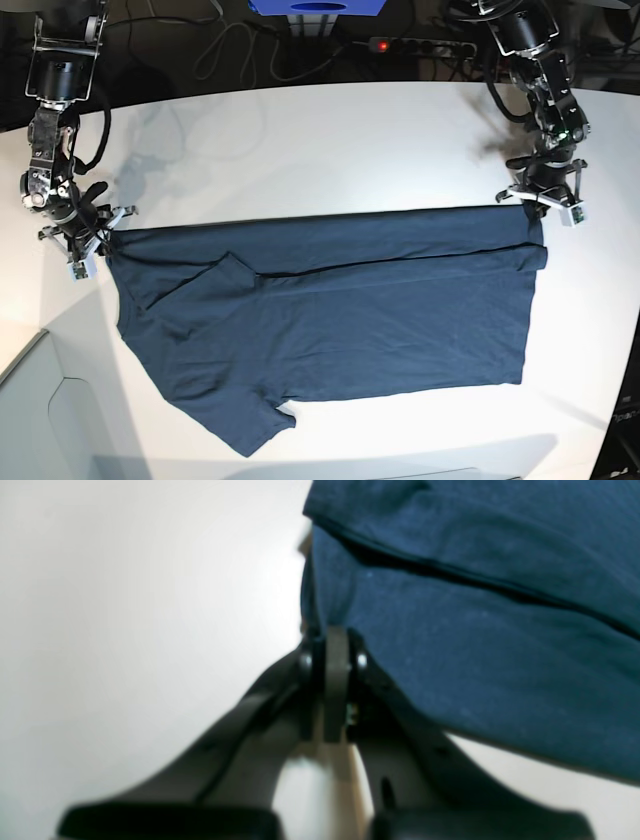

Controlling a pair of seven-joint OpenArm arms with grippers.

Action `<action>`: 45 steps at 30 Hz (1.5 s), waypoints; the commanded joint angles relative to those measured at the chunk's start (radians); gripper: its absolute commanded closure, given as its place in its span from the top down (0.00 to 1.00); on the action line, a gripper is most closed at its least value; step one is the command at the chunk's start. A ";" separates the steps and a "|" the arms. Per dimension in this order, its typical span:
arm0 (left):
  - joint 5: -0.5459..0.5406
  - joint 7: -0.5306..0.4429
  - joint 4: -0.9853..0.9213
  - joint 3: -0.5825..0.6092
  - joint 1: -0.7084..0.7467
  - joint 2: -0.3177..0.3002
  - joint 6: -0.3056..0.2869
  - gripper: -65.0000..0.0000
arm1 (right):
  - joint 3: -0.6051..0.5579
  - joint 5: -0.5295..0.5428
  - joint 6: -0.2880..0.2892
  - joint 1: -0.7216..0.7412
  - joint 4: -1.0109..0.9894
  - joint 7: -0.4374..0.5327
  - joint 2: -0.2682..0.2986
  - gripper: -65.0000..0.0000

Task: Fold the T-shirt properly
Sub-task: 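Pull the folded edge back with both grippers to flatten the shirt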

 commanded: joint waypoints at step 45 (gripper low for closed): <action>0.003 0.000 0.330 0.001 -0.029 -0.055 -0.001 0.00 | 0.006 -0.039 0.009 0.138 0.426 -0.358 0.041 0.00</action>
